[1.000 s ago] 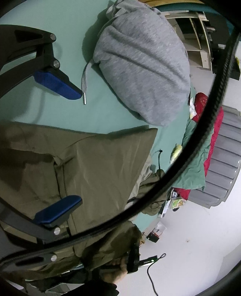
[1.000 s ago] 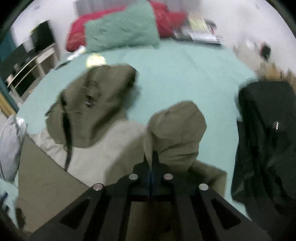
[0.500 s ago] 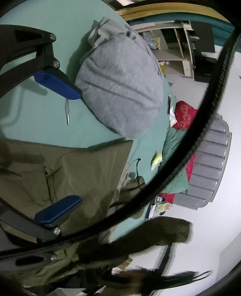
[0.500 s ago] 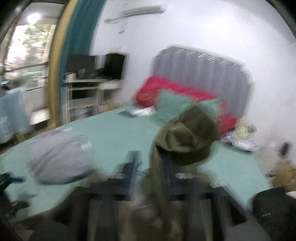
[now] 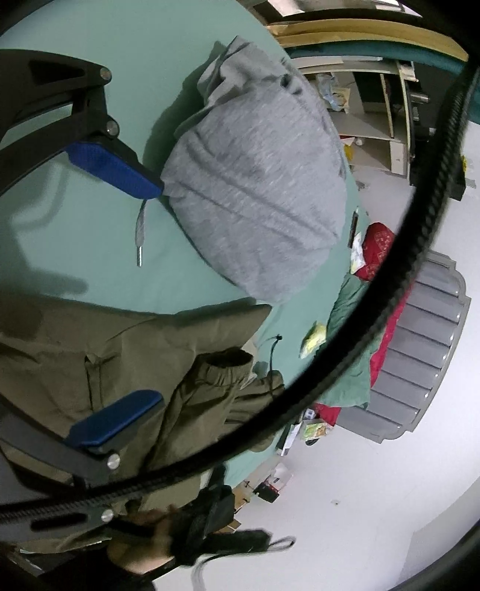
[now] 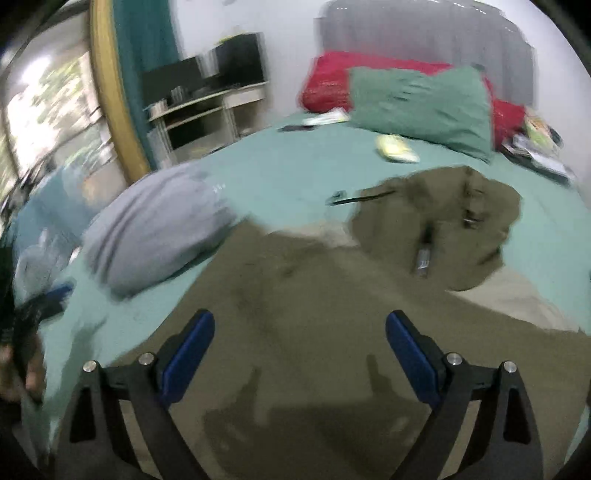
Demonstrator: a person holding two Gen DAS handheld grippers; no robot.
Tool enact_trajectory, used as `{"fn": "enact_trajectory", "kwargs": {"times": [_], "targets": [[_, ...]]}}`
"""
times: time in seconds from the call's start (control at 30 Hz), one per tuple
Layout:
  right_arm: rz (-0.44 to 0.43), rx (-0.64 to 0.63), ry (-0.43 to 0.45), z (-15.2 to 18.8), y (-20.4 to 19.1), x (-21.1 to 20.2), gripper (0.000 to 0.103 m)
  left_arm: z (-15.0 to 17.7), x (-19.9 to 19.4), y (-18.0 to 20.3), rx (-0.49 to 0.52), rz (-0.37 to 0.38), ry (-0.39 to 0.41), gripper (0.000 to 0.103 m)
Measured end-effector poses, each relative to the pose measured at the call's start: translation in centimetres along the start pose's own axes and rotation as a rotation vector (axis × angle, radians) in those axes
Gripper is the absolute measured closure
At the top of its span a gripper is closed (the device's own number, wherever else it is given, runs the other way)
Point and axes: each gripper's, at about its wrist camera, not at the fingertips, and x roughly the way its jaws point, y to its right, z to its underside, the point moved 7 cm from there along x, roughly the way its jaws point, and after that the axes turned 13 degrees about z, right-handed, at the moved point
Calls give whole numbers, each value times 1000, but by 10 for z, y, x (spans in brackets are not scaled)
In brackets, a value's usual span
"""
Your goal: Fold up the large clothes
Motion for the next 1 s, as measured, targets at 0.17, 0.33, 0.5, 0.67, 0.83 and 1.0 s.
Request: {"fn": "enact_trajectory", "kwargs": {"times": [0.17,0.33,0.5,0.67,0.83,1.0], "targets": [[-55,95,-156,20,-3,68,11,4,16,4,21,-13,-25,0],[-333,-146,-290,65,-71,61,15,5,23,4,39,-36,-33,0],[-179,-142,-21,-14,-9,30,19,5,26,7,54,-56,-20,0],[173,68,68,-84,125,73,15,8,30,6,86,-76,-26,0],[153,387,43,-91,214,129,6,13,36,4,89,-58,-41,0],[-175,496,44,-94,193,146,51,29,49,3,86,-46,-103,0]]}}
